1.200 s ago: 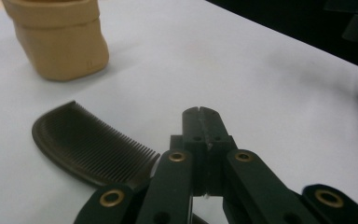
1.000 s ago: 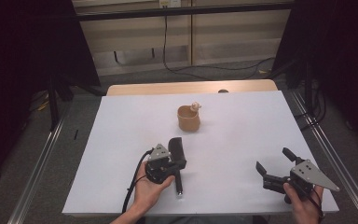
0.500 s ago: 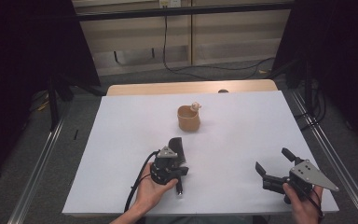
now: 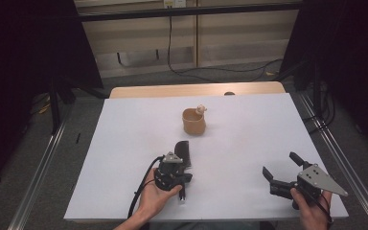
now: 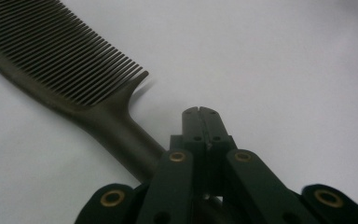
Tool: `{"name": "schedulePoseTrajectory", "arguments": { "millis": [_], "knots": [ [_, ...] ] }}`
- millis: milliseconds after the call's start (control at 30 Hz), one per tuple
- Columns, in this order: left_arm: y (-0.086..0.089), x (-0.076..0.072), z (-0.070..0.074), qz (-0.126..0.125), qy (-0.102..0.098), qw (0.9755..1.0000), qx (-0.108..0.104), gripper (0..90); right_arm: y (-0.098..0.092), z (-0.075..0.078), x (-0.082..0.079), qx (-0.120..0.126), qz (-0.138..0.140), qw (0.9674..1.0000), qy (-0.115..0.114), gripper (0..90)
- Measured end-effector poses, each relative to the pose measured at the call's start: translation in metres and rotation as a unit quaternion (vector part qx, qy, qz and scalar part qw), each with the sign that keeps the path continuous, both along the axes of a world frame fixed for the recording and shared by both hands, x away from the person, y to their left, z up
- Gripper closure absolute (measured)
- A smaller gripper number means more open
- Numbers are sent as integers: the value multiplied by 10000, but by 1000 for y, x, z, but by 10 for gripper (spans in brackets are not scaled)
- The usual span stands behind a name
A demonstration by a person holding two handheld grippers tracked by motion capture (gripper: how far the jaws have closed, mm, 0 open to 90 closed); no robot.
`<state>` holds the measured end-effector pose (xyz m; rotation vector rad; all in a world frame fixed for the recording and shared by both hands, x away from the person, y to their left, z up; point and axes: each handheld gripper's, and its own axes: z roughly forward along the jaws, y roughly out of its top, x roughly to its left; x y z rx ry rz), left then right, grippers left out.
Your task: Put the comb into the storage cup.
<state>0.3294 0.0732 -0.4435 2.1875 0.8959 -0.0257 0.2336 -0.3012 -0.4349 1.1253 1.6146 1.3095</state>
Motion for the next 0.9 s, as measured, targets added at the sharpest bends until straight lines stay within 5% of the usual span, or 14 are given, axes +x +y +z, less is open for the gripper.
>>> {"name": "schedulePoseTrajectory", "arguments": {
  "millis": [900],
  "knots": [
    [1,2,-1,4,147,9997,194,900,0,0,0,15,6,10000,-12,0]
  ]
}}
